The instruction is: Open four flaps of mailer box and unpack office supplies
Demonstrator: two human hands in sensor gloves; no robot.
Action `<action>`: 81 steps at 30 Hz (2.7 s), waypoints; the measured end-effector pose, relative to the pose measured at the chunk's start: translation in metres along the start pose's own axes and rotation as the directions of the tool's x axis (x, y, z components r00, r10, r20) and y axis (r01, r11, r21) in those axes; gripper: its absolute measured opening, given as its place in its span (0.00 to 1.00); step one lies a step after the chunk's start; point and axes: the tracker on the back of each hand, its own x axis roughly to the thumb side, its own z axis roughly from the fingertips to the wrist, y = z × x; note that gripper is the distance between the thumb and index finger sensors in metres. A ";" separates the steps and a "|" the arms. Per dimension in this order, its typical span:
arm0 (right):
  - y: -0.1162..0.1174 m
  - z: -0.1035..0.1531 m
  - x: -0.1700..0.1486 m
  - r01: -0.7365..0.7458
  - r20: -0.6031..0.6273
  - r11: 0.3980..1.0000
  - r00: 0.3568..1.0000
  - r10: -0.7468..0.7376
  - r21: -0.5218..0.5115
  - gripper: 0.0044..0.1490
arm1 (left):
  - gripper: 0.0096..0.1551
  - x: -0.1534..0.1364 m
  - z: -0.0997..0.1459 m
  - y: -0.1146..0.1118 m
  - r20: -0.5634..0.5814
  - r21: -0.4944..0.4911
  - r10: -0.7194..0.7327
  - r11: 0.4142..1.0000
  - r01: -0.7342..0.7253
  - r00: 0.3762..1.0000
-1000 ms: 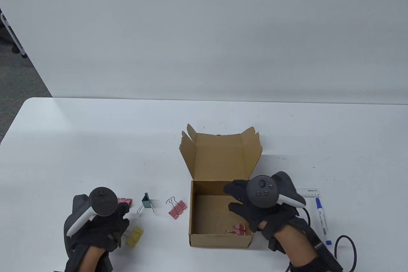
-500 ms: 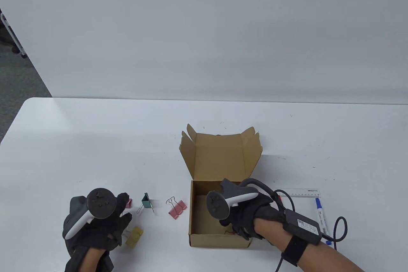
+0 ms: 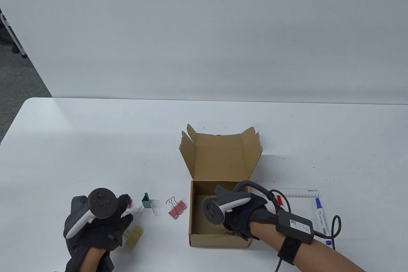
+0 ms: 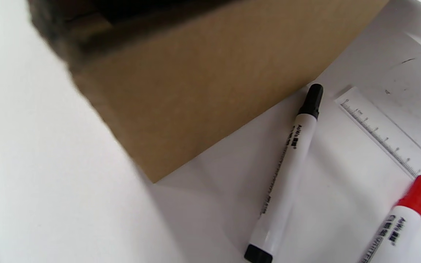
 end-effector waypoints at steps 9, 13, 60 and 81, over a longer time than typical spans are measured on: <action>0.001 0.002 -0.002 0.013 0.001 1.000 1.000 -0.013 -0.002 0.21 | 0.38 0.000 0.000 -0.001 -0.003 -0.008 0.000 1.000 0.000 1.000; 0.002 0.002 -0.002 0.007 0.001 1.000 1.000 -0.007 -0.004 0.20 | 0.38 0.000 -0.001 -0.001 -0.005 -0.011 0.001 1.000 -0.001 1.000; 0.000 0.001 -0.001 0.007 0.033 1.000 0.999 -0.007 0.010 0.20 | 0.38 -0.001 -0.002 -0.003 -0.008 -0.027 0.004 1.000 -0.004 1.000; -0.006 0.004 -0.004 0.020 0.038 0.999 0.999 -0.018 -0.050 0.19 | 0.38 -0.001 -0.003 -0.003 -0.008 -0.029 0.004 1.000 -0.004 1.000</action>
